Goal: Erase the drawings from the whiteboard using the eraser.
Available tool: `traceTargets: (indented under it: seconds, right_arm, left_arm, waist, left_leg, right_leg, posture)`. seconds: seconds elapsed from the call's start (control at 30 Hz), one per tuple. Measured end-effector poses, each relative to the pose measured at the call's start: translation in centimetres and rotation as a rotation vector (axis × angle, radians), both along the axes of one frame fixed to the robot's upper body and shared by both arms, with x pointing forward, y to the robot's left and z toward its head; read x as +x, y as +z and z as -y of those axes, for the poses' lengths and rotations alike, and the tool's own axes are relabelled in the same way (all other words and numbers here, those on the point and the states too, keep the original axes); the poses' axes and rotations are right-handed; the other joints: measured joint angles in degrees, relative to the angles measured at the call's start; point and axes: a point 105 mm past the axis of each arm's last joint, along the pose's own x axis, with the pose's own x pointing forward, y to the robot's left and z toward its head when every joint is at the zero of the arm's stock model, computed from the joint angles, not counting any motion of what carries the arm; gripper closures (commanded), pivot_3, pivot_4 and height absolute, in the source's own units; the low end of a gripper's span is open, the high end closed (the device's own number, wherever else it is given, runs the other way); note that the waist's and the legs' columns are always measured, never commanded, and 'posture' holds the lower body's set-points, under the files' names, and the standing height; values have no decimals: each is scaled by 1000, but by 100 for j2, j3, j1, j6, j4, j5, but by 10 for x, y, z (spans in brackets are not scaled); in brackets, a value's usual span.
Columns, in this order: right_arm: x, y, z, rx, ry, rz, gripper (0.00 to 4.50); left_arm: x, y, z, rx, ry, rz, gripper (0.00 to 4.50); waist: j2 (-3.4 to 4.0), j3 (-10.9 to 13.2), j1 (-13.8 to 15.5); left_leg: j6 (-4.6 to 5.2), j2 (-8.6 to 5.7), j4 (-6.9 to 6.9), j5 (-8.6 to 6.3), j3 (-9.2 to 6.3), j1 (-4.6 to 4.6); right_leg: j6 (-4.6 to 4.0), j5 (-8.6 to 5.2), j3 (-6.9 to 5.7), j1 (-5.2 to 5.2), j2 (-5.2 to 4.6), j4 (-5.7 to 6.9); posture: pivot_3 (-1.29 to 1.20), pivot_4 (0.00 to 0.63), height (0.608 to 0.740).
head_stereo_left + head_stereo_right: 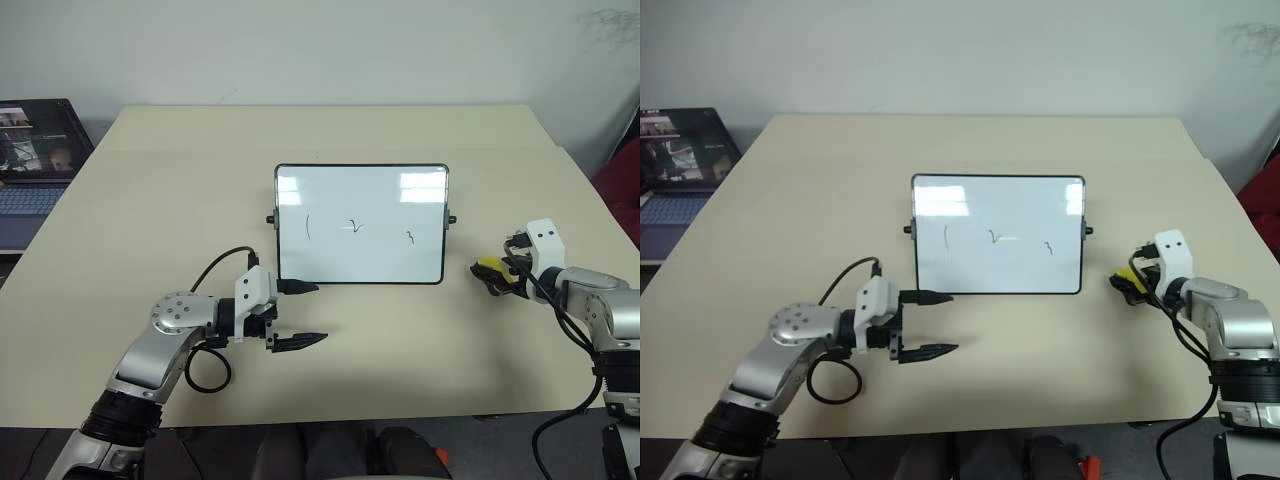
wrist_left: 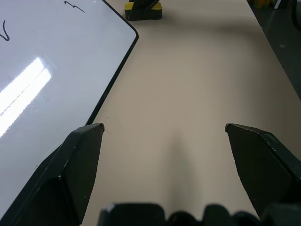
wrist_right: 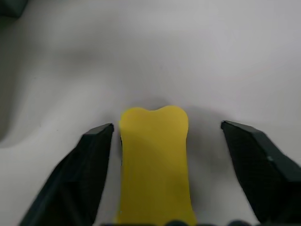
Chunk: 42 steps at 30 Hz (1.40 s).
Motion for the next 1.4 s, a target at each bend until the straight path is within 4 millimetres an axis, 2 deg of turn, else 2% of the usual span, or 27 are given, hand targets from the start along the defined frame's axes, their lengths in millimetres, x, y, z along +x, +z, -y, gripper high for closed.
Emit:
traceTargets:
  seconds: [0.13,0.17,0.53,0.8,0.9,1.0,1.1,1.2,1.4]
  right_arm:
    - [0,0,0,-2,3,4,3061]
    - [1,1,0,-2,4,5,3193]
    - [2,4,-5,12,12,29,3195]
    - [-4,43,-15,-89,30,238,3195]
    - [-9,55,-34,-81,48,319,3195]
    - [-17,61,-58,-60,86,376,3195]
    - [-21,62,-88,-29,151,395,3195]
    - [-25,66,-123,5,256,413,3195]
    - [-43,97,-157,52,443,509,3195]
  left_arm:
    - [1,1,-1,-1,3,4,0]
    - [0,1,-1,-1,3,3,0]
    - [5,2,-12,-9,65,24,0]
    - [26,25,-46,-55,316,126,0]
    - [30,28,-57,-59,415,151,0]
    - [14,28,-65,-38,471,142,0]
    - [2,46,-57,-60,475,169,0]
    - [3,67,-48,-76,486,203,0]
    - [12,69,-55,-70,587,163,0]
  waist:
    - [0,0,-1]
    - [0,0,0]
    - [2,2,-4]
    - [1,2,-6]
    - [2,2,-15]
    - [-2,4,-46]
    - [-4,5,-32]
    - [-7,7,11]
    - [-17,13,7]
  left_leg:
    - [0,0,0,0,1,0]
    - [0,0,0,0,0,0]
    - [0,2,0,0,2,0]
    - [-1,4,-2,-1,0,-1]
    - [-3,6,-2,-2,0,-2]
    - [-15,11,-5,-9,-6,-3]
    - [-15,11,-3,-10,-16,-2]
    - [-14,5,0,-10,-31,-1]
    - [-13,5,-1,-11,-48,-3]
  right_leg:
    - [0,0,0,0,0,0]
    - [0,0,0,0,0,0]
    - [0,0,1,-1,0,0]
    - [1,0,2,-3,0,0]
    - [1,0,4,-5,0,0]
    - [3,-2,19,-10,3,-2]
    - [3,-2,13,-9,3,1]
    - [4,-1,0,-4,2,6]
    - [5,0,1,-5,5,0]
  posture:
    - [0,150,740]
    - [0,150,740]
    - [0,150,740]
    - [0,150,740]
    - [0,150,740]
    - [0,150,740]
    - [0,150,740]
    - [0,150,740]
    - [0,150,740]
